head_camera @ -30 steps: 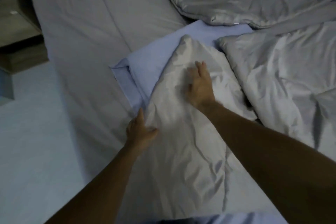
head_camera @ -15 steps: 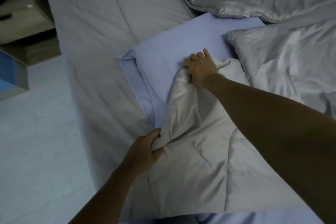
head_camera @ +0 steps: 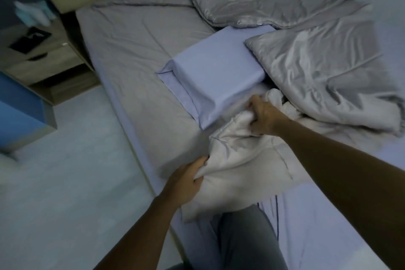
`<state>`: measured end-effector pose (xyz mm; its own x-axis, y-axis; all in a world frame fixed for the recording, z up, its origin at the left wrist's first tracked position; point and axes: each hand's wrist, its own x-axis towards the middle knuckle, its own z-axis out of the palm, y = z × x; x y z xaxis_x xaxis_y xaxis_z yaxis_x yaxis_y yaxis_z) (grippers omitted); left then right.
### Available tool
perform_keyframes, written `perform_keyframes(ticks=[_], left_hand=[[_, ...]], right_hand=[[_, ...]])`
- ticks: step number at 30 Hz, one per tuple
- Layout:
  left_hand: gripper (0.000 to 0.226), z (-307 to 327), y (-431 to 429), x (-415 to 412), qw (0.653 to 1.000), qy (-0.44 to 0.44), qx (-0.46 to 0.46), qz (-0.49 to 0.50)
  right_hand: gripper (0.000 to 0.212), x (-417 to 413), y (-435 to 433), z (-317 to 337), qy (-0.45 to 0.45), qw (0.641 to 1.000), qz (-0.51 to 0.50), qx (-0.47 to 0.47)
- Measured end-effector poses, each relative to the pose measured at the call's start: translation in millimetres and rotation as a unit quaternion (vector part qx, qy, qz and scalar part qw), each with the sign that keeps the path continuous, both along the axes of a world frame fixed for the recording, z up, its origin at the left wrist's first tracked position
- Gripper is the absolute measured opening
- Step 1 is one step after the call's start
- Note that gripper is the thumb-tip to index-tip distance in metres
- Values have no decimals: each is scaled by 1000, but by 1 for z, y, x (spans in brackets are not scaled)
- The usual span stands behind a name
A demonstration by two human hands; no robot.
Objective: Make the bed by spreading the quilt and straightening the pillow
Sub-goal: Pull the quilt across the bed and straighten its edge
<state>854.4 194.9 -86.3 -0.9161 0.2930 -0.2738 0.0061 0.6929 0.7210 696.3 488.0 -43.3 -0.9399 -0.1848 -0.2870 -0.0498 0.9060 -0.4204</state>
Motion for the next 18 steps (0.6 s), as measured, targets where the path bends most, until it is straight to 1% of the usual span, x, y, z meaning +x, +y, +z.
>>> perform_keyframes(ticks=[2,5,8,10,11,13,14,16,18], left_hand=[[47,10,1,30,1000,-11,-2,-11],[47,25,11,71,999,-37,-8,-29],[45,37,26,109,997,-53,-12,-53],[44,43,37,133,995,-58,-20,-74],[42,46,45,148,994,-53,-22,-88],[36,48,56,169,993,-58,-18,-102],[31,47,56,172,992,-67,-18,-103],[25,47,59,181,992,-65,-30,-102],[32,53,75,202,994,-62,-36,-88]], right_hand=[[58,54,7,14,-11,1000,-5,20],[48,127,18,37,-41,993,-9,108],[46,197,29,59,-71,981,-38,175],[46,237,41,67,-65,977,-45,198],[48,259,49,73,-53,979,-40,193],[54,291,64,70,-50,986,-24,155],[50,298,68,66,-52,990,-38,125],[35,318,75,66,-48,993,-52,93],[35,345,92,64,-6,996,-40,78]])
